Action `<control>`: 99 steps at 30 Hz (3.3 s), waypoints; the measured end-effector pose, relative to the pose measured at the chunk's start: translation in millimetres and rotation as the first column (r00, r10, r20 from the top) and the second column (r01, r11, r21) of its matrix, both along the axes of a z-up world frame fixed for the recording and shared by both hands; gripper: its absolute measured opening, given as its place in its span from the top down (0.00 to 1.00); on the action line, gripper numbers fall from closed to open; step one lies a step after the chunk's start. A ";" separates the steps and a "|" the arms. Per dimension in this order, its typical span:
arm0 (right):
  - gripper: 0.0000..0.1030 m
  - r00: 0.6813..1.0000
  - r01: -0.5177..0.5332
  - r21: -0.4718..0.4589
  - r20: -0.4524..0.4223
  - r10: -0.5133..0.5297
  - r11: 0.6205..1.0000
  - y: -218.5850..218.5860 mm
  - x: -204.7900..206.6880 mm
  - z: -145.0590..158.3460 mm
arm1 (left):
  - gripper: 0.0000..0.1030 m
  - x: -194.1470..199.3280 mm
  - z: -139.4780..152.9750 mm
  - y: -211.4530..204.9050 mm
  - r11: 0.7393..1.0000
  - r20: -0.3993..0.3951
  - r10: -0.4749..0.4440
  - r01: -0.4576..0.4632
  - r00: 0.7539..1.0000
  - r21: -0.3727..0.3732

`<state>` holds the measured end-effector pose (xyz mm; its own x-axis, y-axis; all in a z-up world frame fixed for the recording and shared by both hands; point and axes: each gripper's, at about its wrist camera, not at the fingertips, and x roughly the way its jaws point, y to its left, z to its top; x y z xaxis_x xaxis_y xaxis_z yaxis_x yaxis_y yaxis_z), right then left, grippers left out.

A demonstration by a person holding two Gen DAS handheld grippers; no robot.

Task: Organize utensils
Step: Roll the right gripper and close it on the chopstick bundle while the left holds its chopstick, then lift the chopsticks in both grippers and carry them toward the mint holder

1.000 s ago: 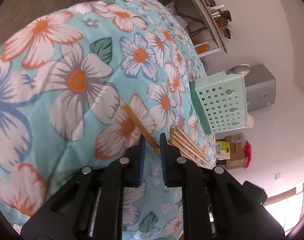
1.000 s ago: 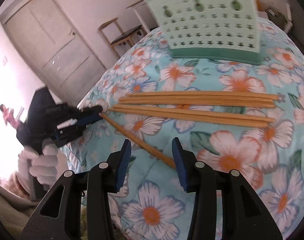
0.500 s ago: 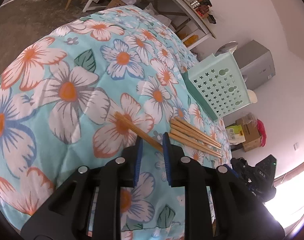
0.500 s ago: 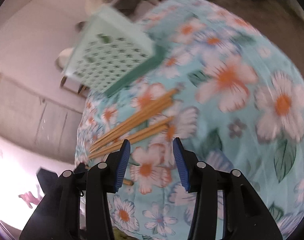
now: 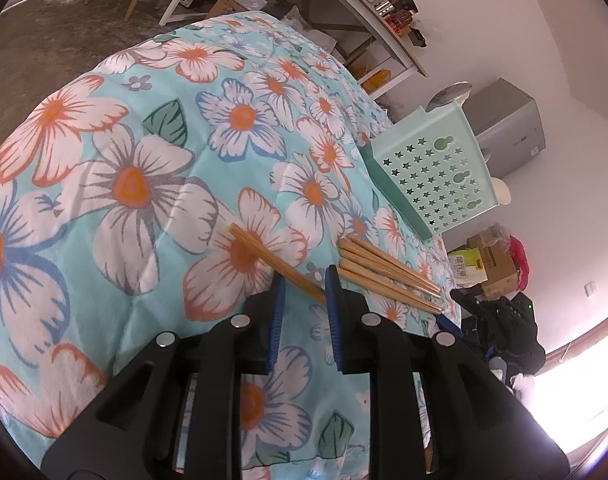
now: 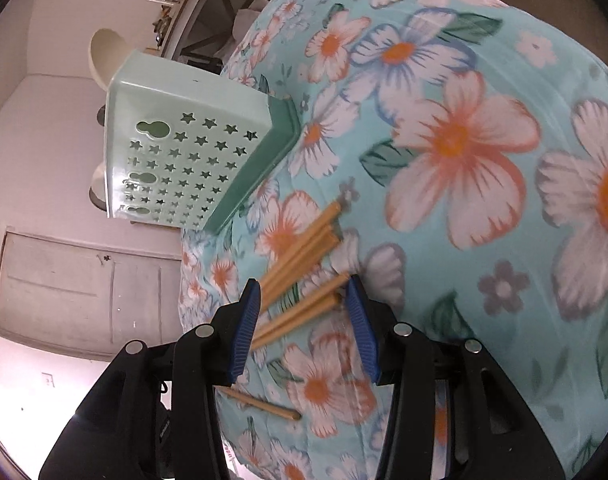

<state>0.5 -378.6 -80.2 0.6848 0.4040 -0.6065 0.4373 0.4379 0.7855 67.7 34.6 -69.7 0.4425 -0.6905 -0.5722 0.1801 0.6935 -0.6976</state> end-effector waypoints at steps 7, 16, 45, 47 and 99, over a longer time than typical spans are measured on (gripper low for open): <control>0.57 1.000 0.007 0.044 0.023 -0.008 0.999 -4.3 7.3 3.5 | 0.81 -0.1 0.0 -0.1 1.000 0.000 0.003 -0.003 1.000 -0.001; 0.57 1.000 0.016 0.114 0.004 -0.016 0.993 -4.7 -17.5 -5.3 | 0.81 -0.5 -0.5 -1.1 1.000 0.003 0.006 -0.006 1.000 -0.002; 0.91 0.993 0.116 0.214 -0.017 -0.115 0.970 7.6 1.6 -32.1 | 0.81 -0.3 -1.0 -1.9 1.000 0.001 0.006 -0.006 1.000 -0.004; 0.91 0.993 0.115 0.204 -0.009 -0.116 0.972 7.3 0.5 -28.2 | 0.81 -0.3 -0.9 -2.0 1.000 0.000 0.006 -0.006 1.000 -0.005; 0.94 0.950 0.175 -0.342 0.304 -0.067 0.923 -11.6 -35.4 127.7 | 0.88 -13.3 71.2 -8.6 0.999 0.262 -0.020 0.009 0.965 0.043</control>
<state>-35.0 -390.2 47.4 0.8777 0.0978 -0.4691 0.2895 0.6717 0.6819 54.4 26.0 1.5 0.5709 -0.6765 -0.4653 0.3636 0.7164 -0.5954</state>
